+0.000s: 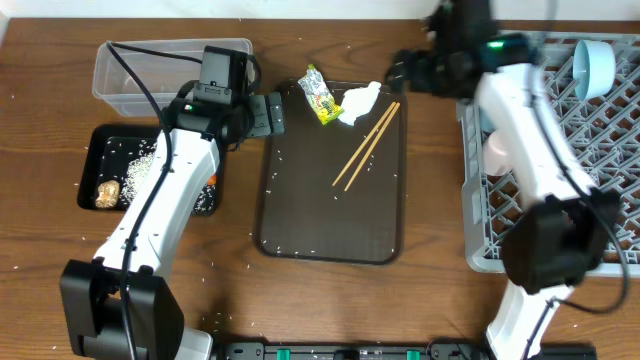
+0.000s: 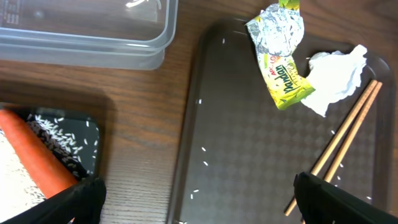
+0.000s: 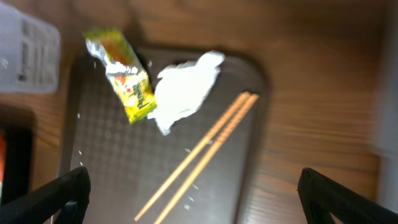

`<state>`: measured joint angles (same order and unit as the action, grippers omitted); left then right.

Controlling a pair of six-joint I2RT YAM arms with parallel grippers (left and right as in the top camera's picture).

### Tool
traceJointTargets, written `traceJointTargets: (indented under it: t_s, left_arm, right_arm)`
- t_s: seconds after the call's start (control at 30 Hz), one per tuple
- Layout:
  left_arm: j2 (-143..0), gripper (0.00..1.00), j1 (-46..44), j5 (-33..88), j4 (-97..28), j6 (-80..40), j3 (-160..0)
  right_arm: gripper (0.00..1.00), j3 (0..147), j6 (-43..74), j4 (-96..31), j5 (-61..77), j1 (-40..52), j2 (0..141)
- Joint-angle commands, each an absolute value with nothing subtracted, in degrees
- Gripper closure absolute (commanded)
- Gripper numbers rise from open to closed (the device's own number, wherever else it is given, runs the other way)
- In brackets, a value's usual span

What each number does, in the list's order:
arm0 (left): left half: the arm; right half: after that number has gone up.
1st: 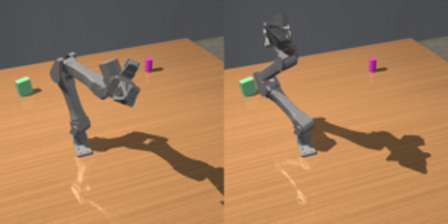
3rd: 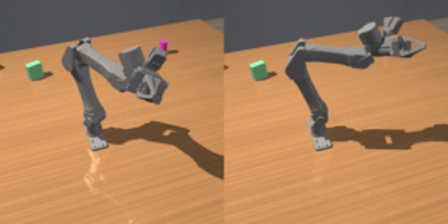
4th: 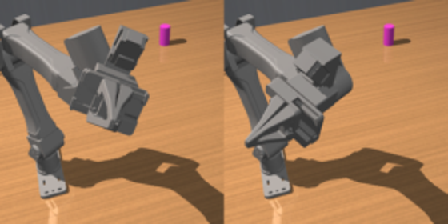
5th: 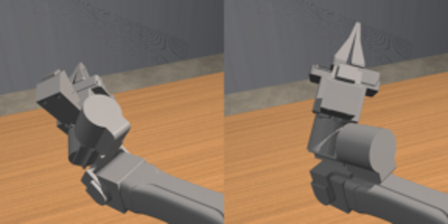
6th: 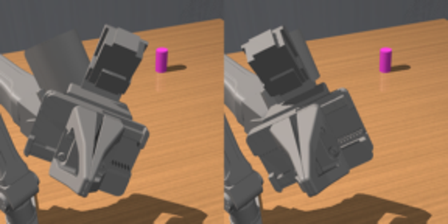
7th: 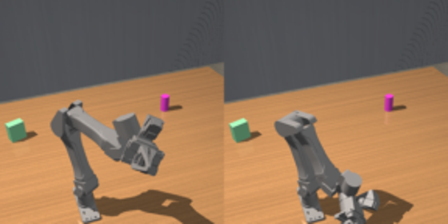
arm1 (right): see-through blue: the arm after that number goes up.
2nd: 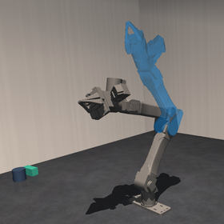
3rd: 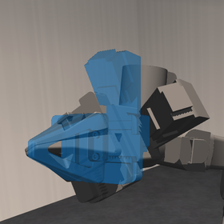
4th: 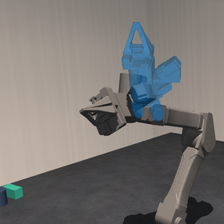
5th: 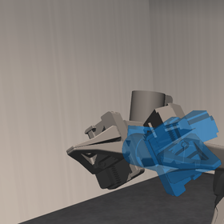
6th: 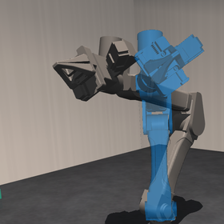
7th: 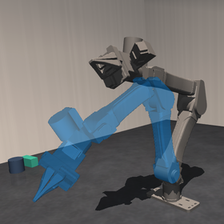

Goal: Sort waste into correct bins and load items into the dishwasher rack
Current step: 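Carry the carrot left and drop it into the black rice tray, then reach the left gripper back and grasp the foil wrapper and tissue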

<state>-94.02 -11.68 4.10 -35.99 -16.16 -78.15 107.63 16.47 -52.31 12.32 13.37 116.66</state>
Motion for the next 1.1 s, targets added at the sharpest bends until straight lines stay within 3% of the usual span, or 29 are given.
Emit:
traceJointTargets:
  t_s: [0.0, 0.2, 0.47, 0.77, 1.07]
  left_arm:
    - [-94.4, 0.01, -11.8, 3.4, -34.2, -17.7, -77.8]
    - [-96.7, 0.02, -13.8, 3.5, -25.6, -13.3, -77.9]
    - [-110.4, 0.02, -19.2, 3.4, -12.4, -10.9, -81.1]
    - [-128.2, 0.02, -23.6, 3.4, -12.1, -4.1, -97.5]
    - [-135.2, 0.02, -24.4, 3.4, -12.4, -4.1, -99.7]
  right_arm:
    - [0.01, 106.7, 20.5, -51.8, 11.7, 16.0, 120.8]
    - [0.01, 106.8, 23.6, -51.1, 11.5, 14.1, 120.3]
    - [0.01, 106.8, 19.4, -54.9, 14.0, 5.2, 109.7]
    - [0.01, 106.8, 13.9, -62.1, 13.1, 0.4, 99.7]
    - [0.01, 106.8, 13.2, -65.3, 7.9, 0.4, 98.8]
